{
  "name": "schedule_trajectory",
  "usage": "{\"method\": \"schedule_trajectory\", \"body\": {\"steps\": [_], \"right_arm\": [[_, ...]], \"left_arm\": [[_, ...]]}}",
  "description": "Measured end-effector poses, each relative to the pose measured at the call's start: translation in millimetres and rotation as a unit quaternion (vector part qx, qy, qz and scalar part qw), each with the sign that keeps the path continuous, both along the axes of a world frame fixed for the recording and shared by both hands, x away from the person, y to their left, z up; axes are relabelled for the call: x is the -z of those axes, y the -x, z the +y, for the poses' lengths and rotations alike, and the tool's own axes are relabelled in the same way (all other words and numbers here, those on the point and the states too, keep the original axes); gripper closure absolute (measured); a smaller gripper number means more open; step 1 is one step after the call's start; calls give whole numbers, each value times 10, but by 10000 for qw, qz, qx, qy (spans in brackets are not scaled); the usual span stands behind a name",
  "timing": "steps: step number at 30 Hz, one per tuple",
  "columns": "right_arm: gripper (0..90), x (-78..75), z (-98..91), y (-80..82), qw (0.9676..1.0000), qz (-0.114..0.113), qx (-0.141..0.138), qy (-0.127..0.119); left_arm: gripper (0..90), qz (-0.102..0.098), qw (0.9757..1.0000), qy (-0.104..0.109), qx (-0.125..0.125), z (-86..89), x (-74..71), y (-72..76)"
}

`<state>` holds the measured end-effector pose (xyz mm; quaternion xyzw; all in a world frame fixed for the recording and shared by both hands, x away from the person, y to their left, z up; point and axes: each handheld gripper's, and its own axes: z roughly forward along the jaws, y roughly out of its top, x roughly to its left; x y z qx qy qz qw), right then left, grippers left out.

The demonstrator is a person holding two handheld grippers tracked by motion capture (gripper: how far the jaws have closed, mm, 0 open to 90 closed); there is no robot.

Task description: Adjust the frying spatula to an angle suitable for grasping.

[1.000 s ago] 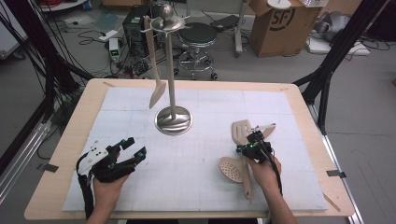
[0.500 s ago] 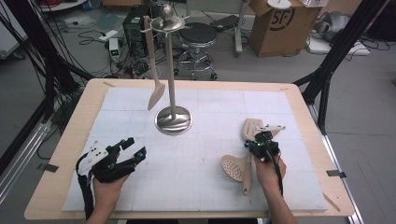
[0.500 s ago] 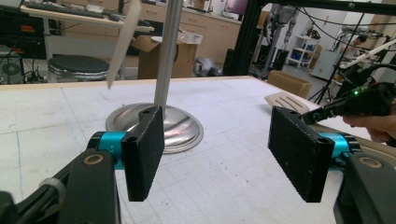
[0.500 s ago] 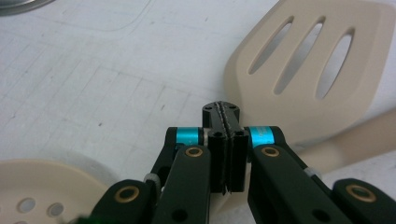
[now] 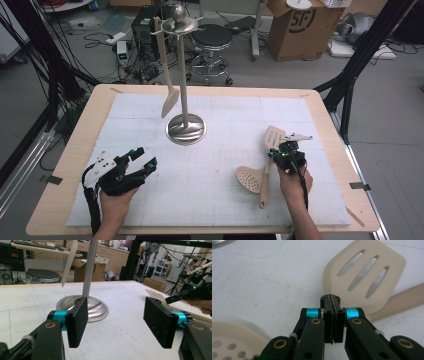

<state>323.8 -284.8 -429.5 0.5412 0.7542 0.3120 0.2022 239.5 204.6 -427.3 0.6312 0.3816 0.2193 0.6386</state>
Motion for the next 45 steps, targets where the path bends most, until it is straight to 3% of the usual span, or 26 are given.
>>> {"method": "schedule_trajectory", "body": {"steps": [9,12,16,21,25,30,32,36,40,45], "right_arm": [[900,74,-150,93,9992,77,30,-385],[900,80,-151,218,9990,96,-100,-435],[900,143,-204,414,9970,172,-178,-731],[900,216,-205,641,9927,484,-397,-1032],[900,245,-130,729,9881,685,-654,-1210],[899,201,-99,717,9856,567,-762,-1399],[899,177,-122,687,9813,584,-780,-1661],[899,174,-158,627,9771,645,-830,-1853],[898,196,-223,587,9652,660,-839,-2388],[898,184,-190,551,9669,793,-919,-2243]], "left_arm": [[372,26,10000,-18,3,-13,7,-4],[372,16,10000,-25,13,-11,5,-4],[373,9,10000,2,16,-12,5,1],[374,3,10000,7,46,-28,0,4],[375,-23,10000,8,61,-47,-10,13],[376,-22,10000,3,53,-45,-11,16],[376,-6,10000,-1,50,-43,-8,11],[376,6,10000,-25,46,-40,-5,7],[376,27,10000,-35,39,-41,3,1],[377,26,10000,-50,54,-57,2,4]]}}
